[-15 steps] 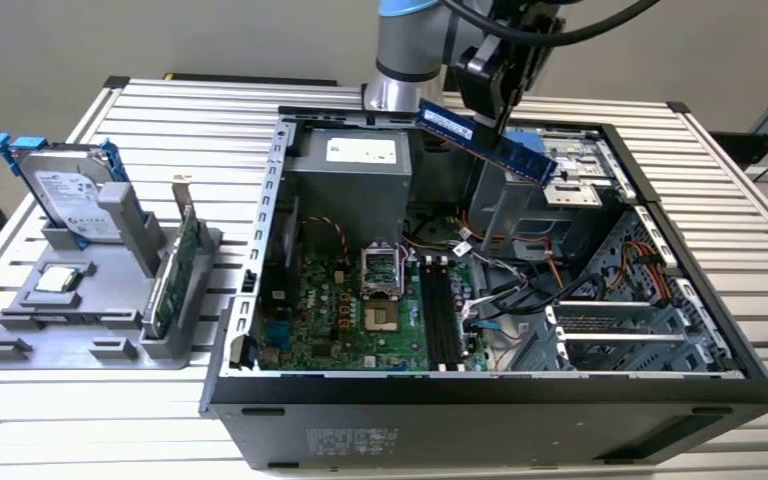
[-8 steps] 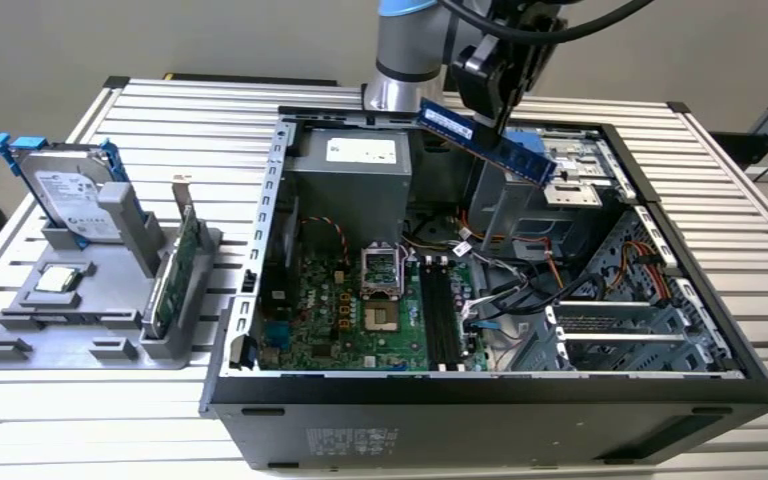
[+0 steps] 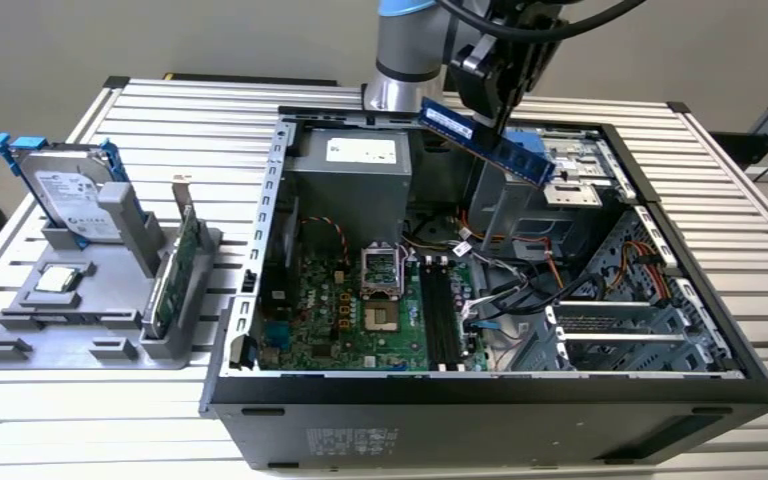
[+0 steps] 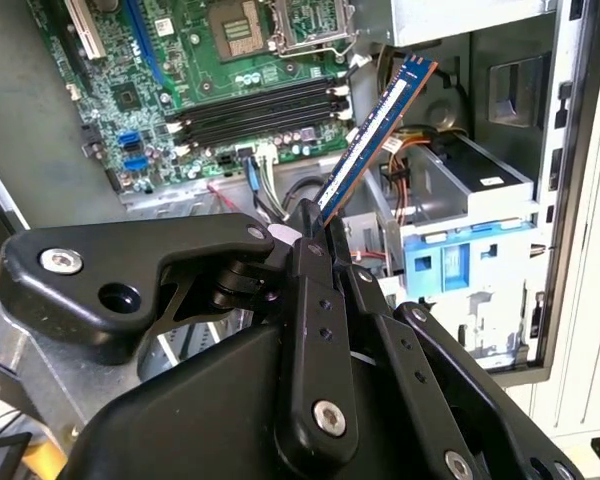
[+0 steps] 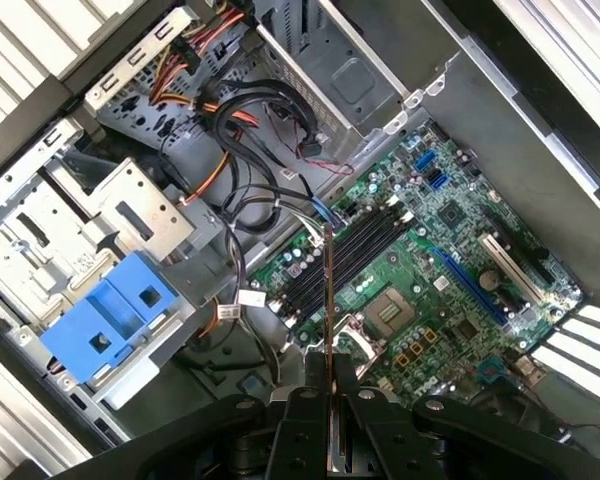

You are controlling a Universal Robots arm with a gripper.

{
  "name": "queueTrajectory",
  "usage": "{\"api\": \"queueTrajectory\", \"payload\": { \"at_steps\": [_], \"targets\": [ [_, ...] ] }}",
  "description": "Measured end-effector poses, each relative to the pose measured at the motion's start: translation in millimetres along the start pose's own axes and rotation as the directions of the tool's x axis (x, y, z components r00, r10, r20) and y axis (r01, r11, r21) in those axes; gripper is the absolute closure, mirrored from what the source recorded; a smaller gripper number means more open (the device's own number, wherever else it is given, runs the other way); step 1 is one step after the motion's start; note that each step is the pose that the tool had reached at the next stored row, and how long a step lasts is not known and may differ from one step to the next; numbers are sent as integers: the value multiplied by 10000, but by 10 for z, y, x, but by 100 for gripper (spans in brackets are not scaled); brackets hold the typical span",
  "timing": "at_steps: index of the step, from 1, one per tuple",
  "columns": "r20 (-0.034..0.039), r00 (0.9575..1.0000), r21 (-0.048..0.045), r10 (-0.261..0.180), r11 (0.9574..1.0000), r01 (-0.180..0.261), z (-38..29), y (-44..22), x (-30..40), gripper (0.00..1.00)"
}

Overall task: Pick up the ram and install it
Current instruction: 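Insert the ram into the slot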

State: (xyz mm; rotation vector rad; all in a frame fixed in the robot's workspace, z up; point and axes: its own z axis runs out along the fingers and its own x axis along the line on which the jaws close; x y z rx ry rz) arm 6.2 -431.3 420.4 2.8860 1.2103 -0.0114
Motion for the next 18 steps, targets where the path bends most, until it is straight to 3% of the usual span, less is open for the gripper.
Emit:
{"api": "queueTrajectory", "payload": {
  "at_steps": [18],
  "targets": [
    [5,9981,7,619,9981,-619,0,0,0,100]
  ]
}}
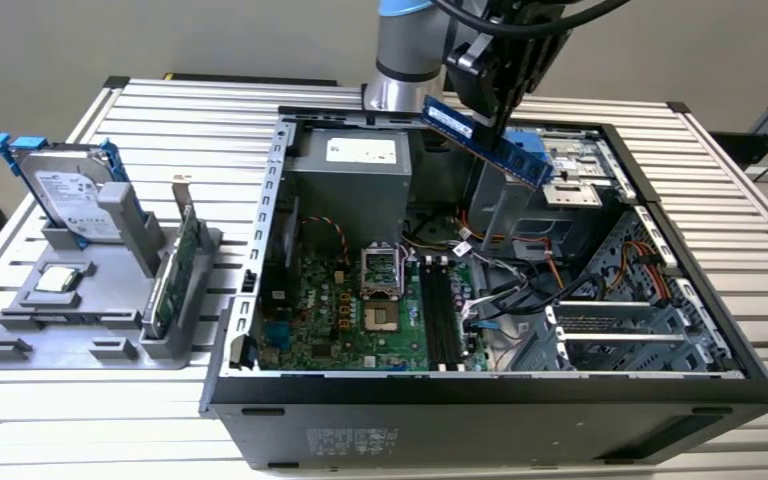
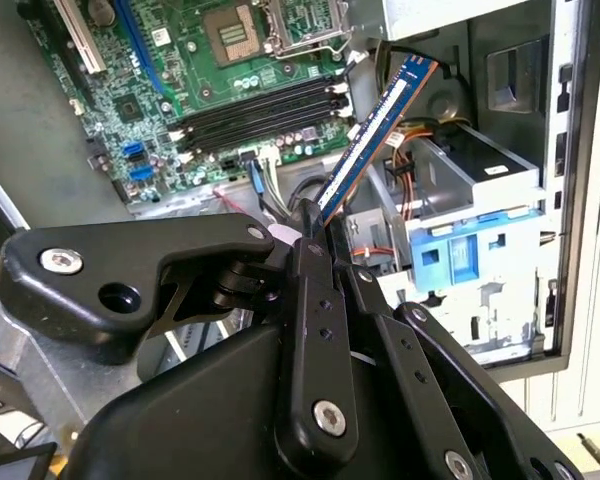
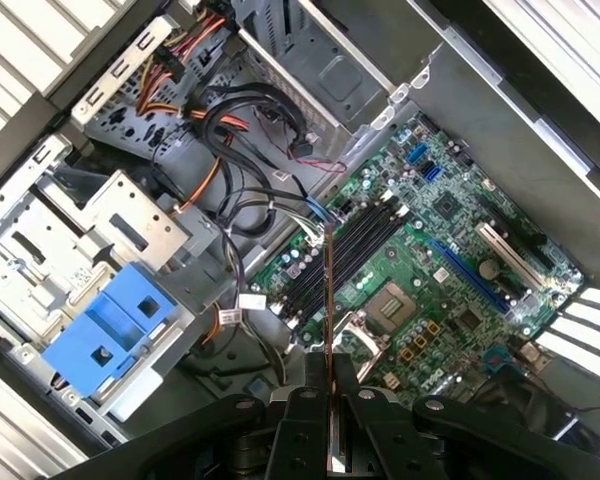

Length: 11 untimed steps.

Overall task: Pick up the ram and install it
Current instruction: 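Insert the ram into the slot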

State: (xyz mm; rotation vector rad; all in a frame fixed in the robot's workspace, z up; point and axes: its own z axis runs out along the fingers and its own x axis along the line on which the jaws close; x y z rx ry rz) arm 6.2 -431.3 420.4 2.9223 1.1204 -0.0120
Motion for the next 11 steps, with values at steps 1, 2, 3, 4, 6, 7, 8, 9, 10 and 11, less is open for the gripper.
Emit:
{"api": "queueTrajectory", "payload": {
  "at_steps": [1,2,3,4,6,7,8,9,10,11],
  "targets": [
    [0,10000,0,32,10000,-32,0,0,0,100],
    [0,10000,1,67,10000,-67,0,0,0,100],
    [1,10000,1,98,10000,-98,0,0,0,100],
    [1,9999,1,130,9999,-130,0,0,0,100],
    [1,9998,2,197,9998,-197,0,0,0,100],
    [2,9997,2,229,9997,-229,0,0,0,100],
    [2,9997,3,262,9997,-262,0,0,0,100],
    [-1,9996,5,297,9996,-297,1,0,0,100],
    [0,9995,5,327,9995,-327,2,0,-1,100],
    [0,9993,6,361,9993,-361,1,0,-1,100]
  ]
}}
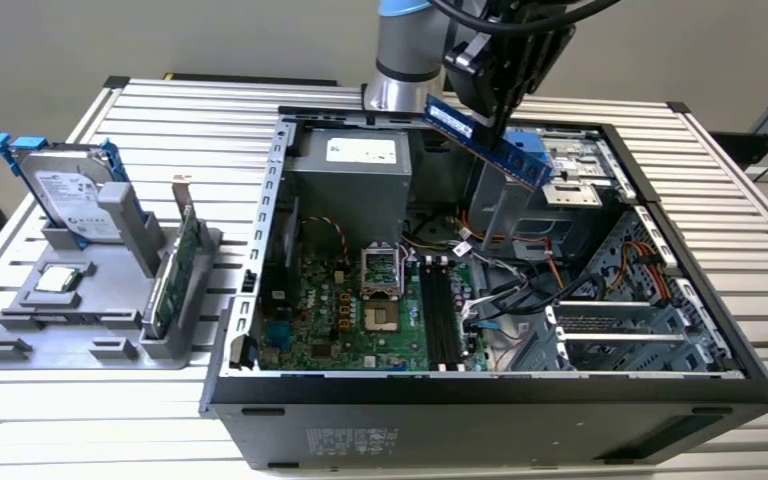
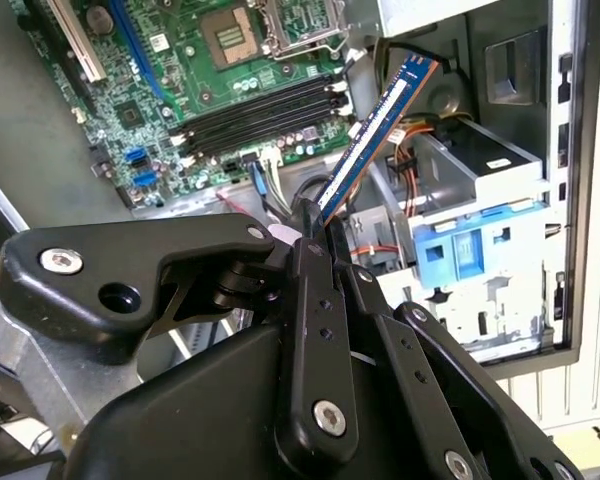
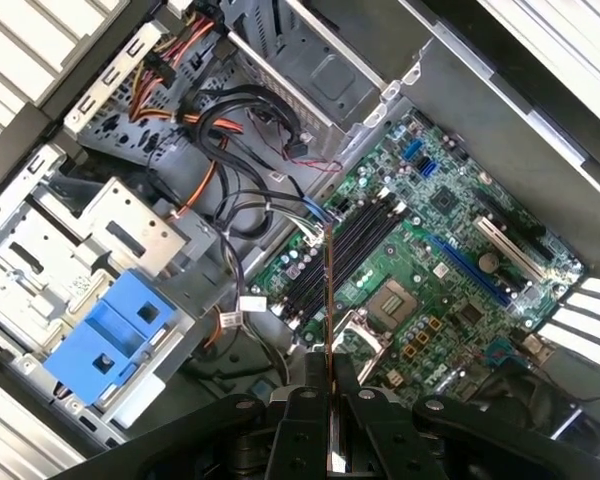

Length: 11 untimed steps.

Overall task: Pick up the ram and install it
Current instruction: 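Insert the ram into the slot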

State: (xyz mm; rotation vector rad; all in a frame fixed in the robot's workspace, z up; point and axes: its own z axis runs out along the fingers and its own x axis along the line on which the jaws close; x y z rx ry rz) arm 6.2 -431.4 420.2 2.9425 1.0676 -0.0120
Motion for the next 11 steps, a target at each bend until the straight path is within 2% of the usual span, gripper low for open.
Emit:
{"api": "queueTrajectory", "payload": {
  "at_steps": [11],
  "targets": [
    [5,9994,2,356,9994,-356,-1,0,0,100]
  ]
}}
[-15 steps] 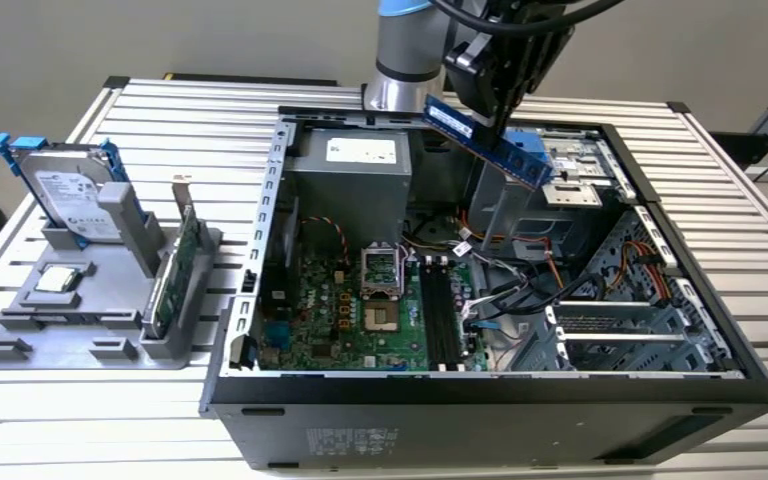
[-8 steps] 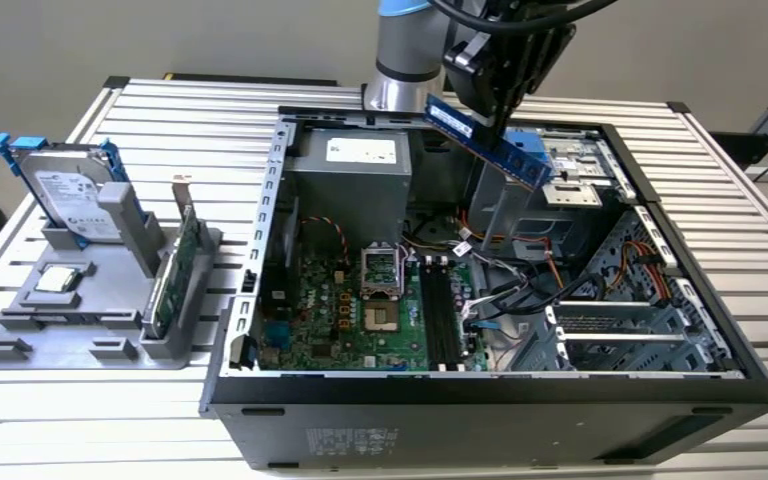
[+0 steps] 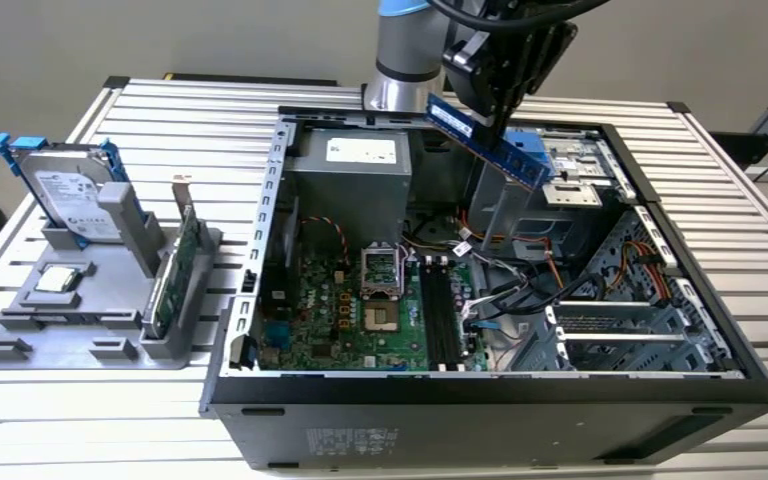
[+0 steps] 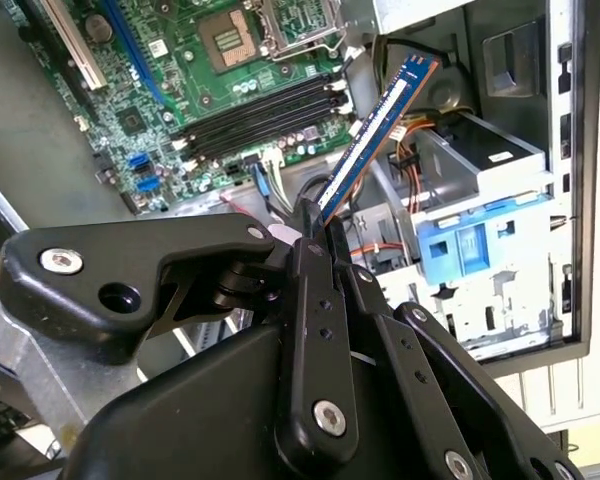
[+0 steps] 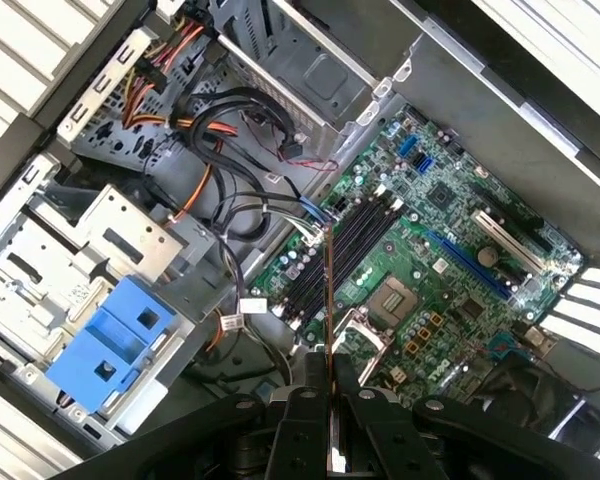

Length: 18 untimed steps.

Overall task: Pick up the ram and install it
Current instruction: 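Insert the ram into the slot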

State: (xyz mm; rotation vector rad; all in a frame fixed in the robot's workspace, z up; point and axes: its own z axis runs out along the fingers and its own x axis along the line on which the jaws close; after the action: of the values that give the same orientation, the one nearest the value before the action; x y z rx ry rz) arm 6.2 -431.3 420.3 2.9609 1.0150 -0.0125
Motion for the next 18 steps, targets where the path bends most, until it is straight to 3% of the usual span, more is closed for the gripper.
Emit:
{"api": "queueTrajectory", "payload": {
  "at_steps": [18],
  "targets": [
    [5,9985,6,550,9985,-550,0,0,0,100]
  ]
}}
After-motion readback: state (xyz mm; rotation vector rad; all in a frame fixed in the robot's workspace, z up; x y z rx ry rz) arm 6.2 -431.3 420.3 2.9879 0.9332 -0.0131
